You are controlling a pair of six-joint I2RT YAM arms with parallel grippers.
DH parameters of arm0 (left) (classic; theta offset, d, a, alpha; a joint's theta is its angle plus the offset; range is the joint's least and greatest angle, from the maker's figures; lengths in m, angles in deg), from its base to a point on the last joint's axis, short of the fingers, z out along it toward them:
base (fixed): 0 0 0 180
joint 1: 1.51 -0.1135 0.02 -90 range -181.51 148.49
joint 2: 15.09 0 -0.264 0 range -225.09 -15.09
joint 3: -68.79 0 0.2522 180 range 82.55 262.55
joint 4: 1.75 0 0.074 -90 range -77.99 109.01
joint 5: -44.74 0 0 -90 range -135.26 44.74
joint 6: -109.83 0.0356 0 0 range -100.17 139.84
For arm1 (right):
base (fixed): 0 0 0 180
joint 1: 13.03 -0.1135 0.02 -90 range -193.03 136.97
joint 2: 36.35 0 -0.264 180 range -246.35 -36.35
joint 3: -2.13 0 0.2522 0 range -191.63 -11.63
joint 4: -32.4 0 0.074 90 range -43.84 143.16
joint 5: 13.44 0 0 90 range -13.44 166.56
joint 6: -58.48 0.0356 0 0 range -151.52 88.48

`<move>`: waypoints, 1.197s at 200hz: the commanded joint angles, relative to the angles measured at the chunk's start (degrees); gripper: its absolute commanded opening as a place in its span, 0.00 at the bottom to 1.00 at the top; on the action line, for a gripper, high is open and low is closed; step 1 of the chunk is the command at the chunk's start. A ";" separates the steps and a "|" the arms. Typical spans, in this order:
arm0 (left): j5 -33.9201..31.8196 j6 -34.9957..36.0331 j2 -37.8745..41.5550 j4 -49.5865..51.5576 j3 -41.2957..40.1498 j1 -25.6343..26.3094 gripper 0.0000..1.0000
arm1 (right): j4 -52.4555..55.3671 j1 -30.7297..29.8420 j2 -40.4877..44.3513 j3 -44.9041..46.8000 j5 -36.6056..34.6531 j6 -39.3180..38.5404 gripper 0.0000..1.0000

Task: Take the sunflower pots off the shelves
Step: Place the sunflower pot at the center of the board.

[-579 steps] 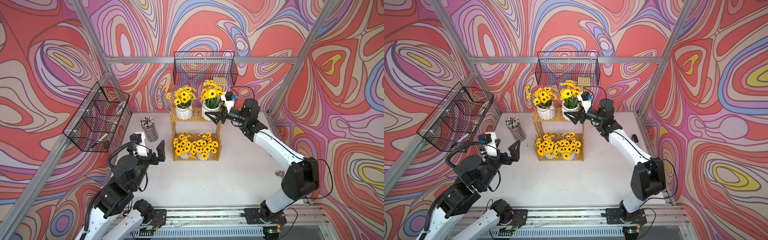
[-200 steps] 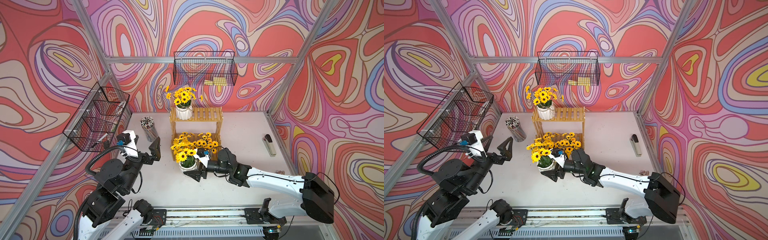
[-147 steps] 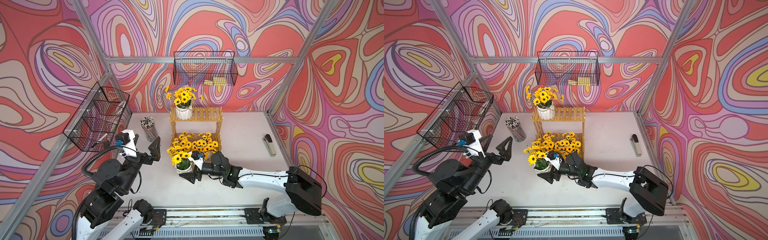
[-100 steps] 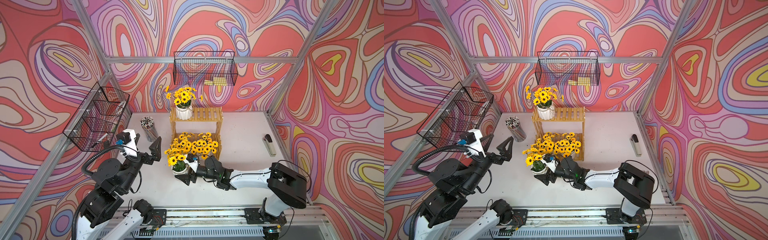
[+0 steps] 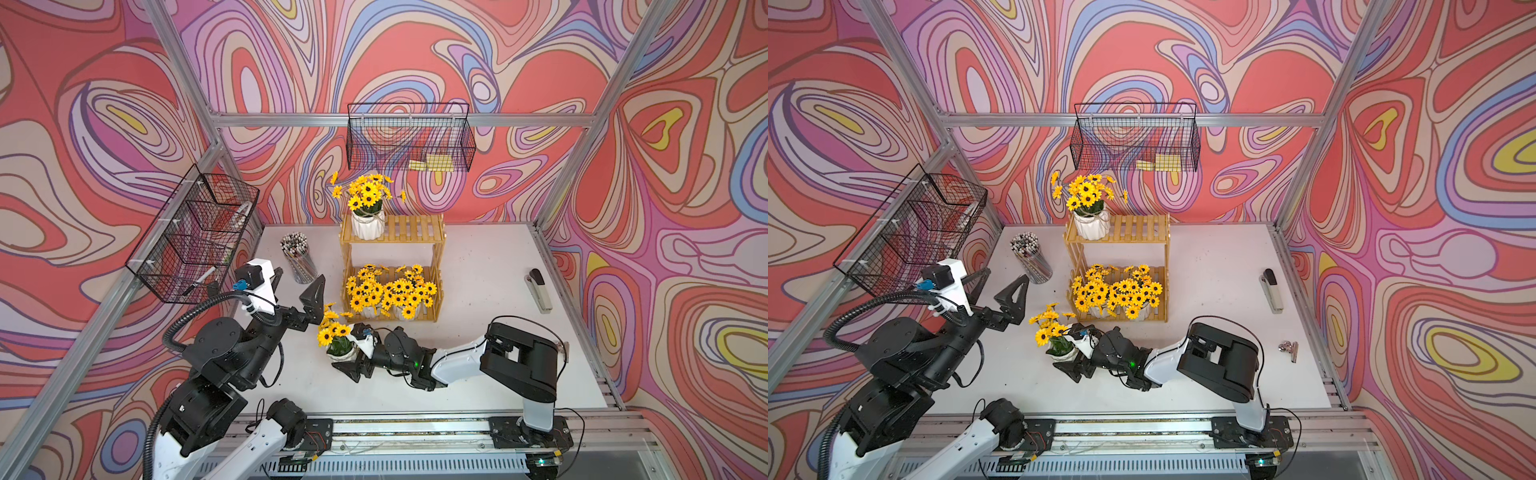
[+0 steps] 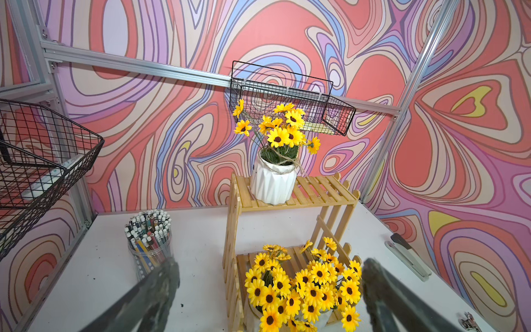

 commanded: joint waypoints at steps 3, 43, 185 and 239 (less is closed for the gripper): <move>0.80 0.49 0.92 0.21 -0.52 0.01 1.00 | -8.09 -0.33 -1.70 -3.23 -1.12 1.43 0.00; 0.91 0.76 0.82 0.12 -0.61 -0.04 1.00 | -8.85 -0.61 -5.68 -6.23 -0.63 1.88 0.00; 0.56 1.03 0.38 -1.30 -2.08 -0.04 1.00 | -7.72 -0.67 -17.22 -15.50 1.25 1.70 0.00; 0.63 0.93 0.48 -1.54 -2.50 -0.04 1.00 | -8.26 -0.80 -19.29 -14.82 0.64 1.97 0.00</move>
